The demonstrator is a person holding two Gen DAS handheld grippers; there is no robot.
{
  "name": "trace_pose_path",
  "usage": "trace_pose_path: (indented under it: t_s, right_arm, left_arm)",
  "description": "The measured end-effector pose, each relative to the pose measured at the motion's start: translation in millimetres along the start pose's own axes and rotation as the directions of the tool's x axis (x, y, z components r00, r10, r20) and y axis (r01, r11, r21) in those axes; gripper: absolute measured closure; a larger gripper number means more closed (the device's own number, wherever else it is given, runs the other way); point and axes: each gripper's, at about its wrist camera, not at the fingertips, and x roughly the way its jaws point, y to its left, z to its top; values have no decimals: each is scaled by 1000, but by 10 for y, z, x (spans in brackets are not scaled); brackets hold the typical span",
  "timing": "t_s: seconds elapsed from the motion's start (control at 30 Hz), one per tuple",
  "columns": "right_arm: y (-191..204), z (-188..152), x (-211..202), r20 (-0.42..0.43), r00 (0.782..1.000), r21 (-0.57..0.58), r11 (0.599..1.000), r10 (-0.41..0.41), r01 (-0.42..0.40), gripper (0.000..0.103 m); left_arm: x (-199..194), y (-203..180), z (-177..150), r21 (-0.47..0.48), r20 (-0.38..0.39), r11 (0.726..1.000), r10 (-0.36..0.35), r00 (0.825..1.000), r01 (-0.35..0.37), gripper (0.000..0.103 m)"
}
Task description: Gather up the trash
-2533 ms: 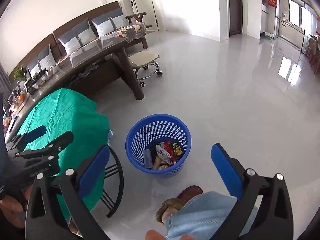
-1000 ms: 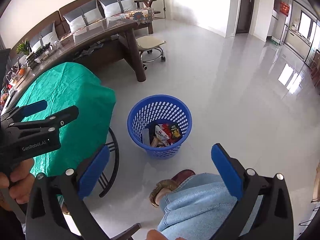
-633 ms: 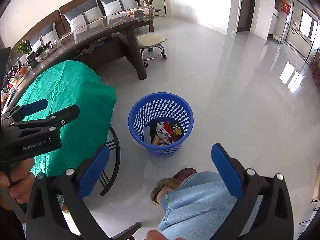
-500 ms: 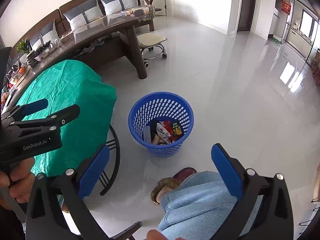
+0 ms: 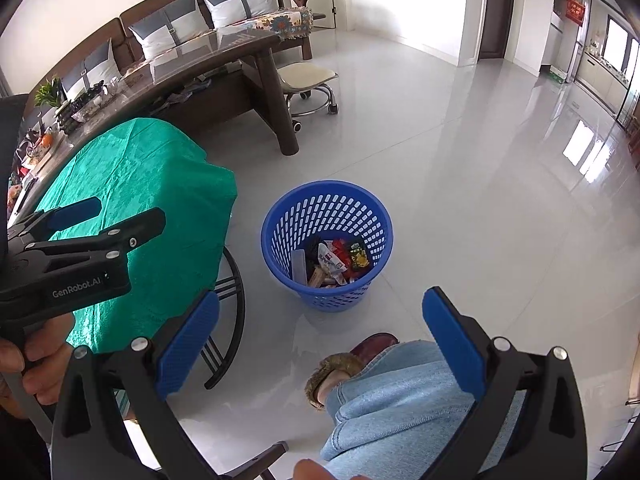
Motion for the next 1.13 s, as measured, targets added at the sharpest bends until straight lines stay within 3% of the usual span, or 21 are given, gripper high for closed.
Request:
trace_pose_path:
  t_s: [1.13]
  right_arm:
    - [-85, -52, 88, -28, 1000, 22, 1000, 3, -2, 5]
  left_arm:
    - [92, -124, -15, 36, -27, 999, -11, 1000, 12, 5]
